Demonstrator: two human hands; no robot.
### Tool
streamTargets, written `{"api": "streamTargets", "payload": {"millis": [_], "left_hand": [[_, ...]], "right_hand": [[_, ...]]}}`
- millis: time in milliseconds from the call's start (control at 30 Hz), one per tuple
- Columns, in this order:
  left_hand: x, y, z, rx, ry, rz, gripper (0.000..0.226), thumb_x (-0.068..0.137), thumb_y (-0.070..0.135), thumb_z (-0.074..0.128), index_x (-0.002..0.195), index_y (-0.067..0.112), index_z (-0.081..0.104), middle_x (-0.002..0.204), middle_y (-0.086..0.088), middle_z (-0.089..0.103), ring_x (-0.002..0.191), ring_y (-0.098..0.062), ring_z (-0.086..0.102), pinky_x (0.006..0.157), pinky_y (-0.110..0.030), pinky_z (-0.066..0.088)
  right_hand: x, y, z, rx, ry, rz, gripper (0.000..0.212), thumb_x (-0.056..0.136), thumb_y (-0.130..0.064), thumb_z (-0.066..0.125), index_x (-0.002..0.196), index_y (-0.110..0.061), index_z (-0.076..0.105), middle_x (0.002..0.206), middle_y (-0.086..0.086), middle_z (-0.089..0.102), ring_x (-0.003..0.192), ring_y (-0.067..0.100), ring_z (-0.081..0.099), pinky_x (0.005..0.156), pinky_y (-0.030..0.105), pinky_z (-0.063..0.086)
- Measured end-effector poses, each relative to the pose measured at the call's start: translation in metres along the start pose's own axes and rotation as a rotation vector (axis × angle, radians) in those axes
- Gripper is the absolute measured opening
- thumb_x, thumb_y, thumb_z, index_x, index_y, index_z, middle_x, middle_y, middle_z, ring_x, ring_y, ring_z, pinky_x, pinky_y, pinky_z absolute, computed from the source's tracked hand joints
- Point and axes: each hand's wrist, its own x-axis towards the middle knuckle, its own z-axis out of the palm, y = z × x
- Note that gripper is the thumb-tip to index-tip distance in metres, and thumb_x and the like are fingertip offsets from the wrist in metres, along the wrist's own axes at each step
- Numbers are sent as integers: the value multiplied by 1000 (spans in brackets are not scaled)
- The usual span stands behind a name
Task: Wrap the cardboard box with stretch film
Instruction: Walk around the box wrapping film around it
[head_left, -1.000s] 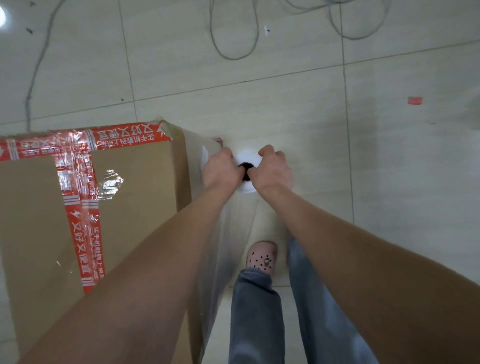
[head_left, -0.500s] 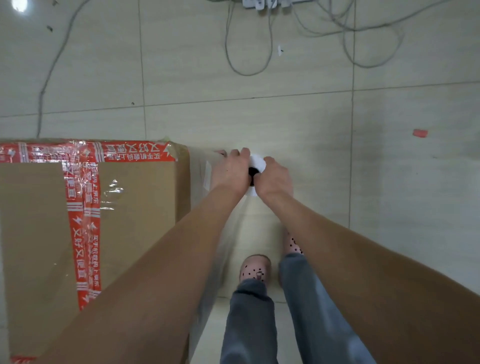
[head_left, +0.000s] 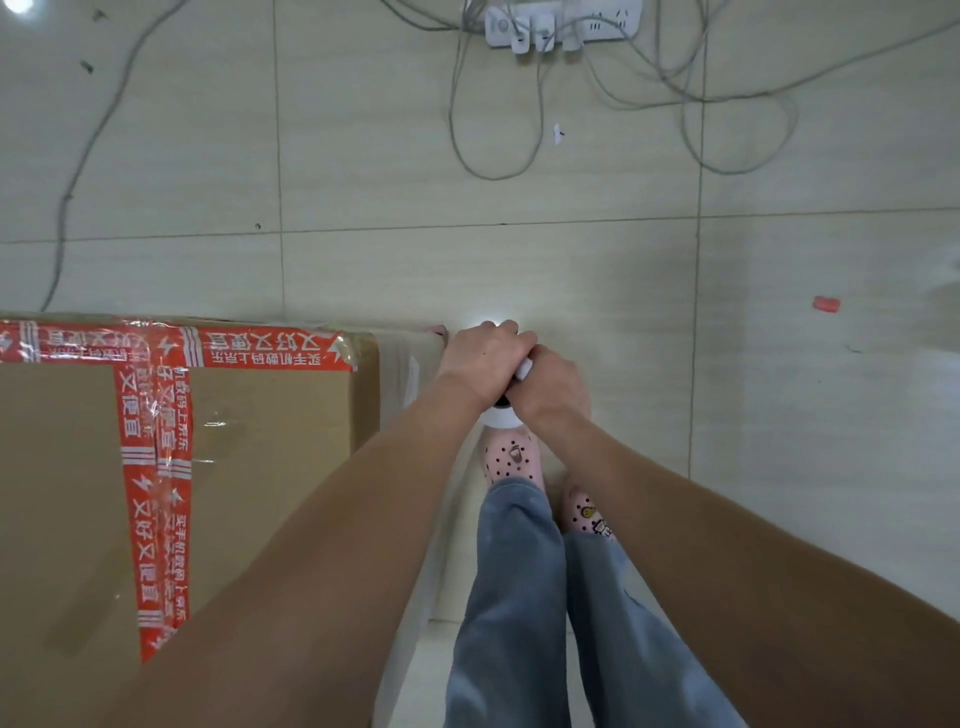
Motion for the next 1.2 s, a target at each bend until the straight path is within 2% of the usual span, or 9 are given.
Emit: {"api": "streamTargets", "payload": {"millis": [100, 233, 367, 567, 767, 867, 1000, 1100, 1200], "left_hand": [[3, -15, -1, -79, 11, -47, 28, 89, 8, 48, 116, 11, 51, 108, -10, 54, 99, -30, 57, 66, -34, 39], [11, -42, -7, -271, 61, -239, 19, 83, 11, 52, 102, 9, 51, 100, -14, 58, 93, -36, 59, 64, -34, 38], [15, -74, -16, -503, 81, -489, 11, 81, 16, 55, 88, 11, 48, 98, -15, 62, 91, -36, 59, 63, -32, 38], [15, -121, -19, -749, 112, -741, 19, 81, 25, 60, 88, 12, 49, 100, -11, 63, 90, -29, 56, 65, -30, 36], [19, -123, -19, -719, 97, -653, 20, 81, 23, 60, 88, 11, 44, 98, -13, 61, 89, -32, 57, 63, -31, 38], [20, -124, -22, -580, 79, -550, 24, 84, 21, 58, 102, 8, 47, 102, -12, 59, 94, -32, 57, 65, -32, 36], [24, -121, -33, -302, 60, -268, 38, 88, 13, 51, 125, 12, 44, 117, -9, 51, 103, -28, 55, 65, -34, 39], [30, -117, -37, -102, 99, -125, 36, 89, 8, 50, 125, 12, 45, 120, -5, 49, 107, -23, 52, 63, -32, 37], [37, -112, -37, -34, 106, -116, 33, 88, 5, 51, 121, 11, 47, 117, -4, 51, 105, -22, 53, 61, -30, 36]], "right_hand": [[5, -12, -3, -137, 49, -42, 23, 86, -23, 54, 109, -21, 56, 101, 5, 66, 91, 27, 62, 66, 30, 41], [16, -41, -16, -255, 102, -116, 34, 86, -25, 56, 119, -24, 53, 108, 5, 63, 95, 29, 60, 67, 29, 37], [24, -73, -15, -125, 107, -91, 42, 86, -25, 57, 125, -21, 44, 114, 2, 55, 83, 23, 49, 66, 30, 34], [42, -112, 5, 160, -66, 38, 45, 85, -32, 53, 125, -13, 43, 113, 6, 59, 98, 28, 62, 68, 31, 42], [50, -124, 9, 132, 5, 40, 35, 88, -20, 47, 122, -10, 49, 116, 10, 59, 103, 30, 59, 72, 32, 45], [51, -125, 9, 103, -10, 49, 33, 88, -18, 46, 120, -10, 49, 116, 10, 59, 102, 31, 59, 72, 32, 44], [52, -126, 11, 78, -11, 48, 30, 89, -16, 46, 118, -11, 50, 115, 10, 60, 100, 30, 60, 72, 32, 44], [55, -125, 8, 56, -14, 31, 26, 90, -18, 47, 114, -11, 51, 111, 9, 61, 92, 27, 58, 70, 31, 41], [60, -123, 2, -12, -26, 4, 22, 92, -20, 44, 112, -14, 52, 107, 7, 62, 85, 24, 54, 69, 31, 40]]}}
